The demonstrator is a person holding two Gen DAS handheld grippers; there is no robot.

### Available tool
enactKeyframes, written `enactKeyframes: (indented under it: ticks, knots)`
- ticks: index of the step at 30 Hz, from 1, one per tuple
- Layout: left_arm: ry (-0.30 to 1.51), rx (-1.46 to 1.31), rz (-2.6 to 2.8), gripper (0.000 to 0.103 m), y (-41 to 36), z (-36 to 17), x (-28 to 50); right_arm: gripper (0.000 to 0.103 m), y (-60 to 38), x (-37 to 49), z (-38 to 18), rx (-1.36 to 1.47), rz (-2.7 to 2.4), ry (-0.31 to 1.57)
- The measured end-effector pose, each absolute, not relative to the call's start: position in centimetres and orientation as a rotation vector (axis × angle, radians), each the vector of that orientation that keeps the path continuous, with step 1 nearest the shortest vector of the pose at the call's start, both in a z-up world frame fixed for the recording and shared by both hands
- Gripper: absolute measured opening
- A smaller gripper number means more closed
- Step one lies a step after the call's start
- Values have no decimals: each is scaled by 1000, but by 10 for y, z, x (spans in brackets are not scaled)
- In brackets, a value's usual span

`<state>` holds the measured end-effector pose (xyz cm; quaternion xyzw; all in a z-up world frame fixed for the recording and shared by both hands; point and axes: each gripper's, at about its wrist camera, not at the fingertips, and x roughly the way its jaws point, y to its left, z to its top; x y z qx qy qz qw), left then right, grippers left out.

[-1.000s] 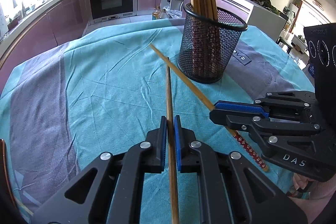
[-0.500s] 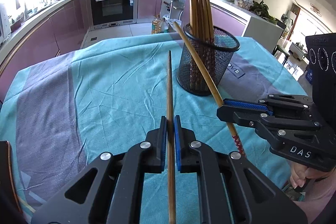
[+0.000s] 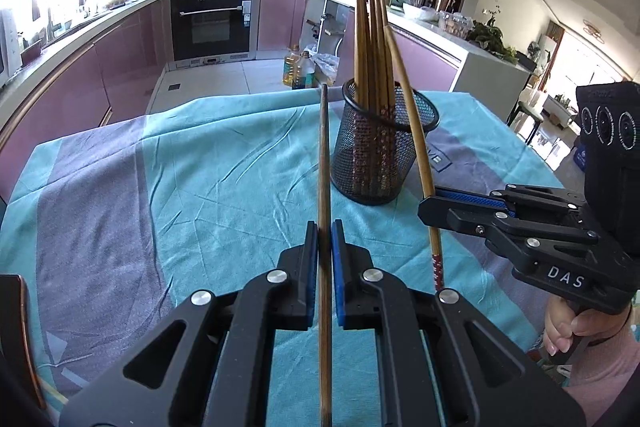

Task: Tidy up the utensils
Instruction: 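Lift both held chopsticks upright and raise them toward the mesh holder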

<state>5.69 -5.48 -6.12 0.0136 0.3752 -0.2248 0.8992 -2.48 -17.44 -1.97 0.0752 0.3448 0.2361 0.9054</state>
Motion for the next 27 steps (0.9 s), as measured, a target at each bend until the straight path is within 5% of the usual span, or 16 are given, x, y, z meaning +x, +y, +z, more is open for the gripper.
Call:
enactKeyframes:
  ticks: [27]
  knots:
    - [717,-15,-518,7,-42,-28,48,6,-182,-28,-3,163,469,653]
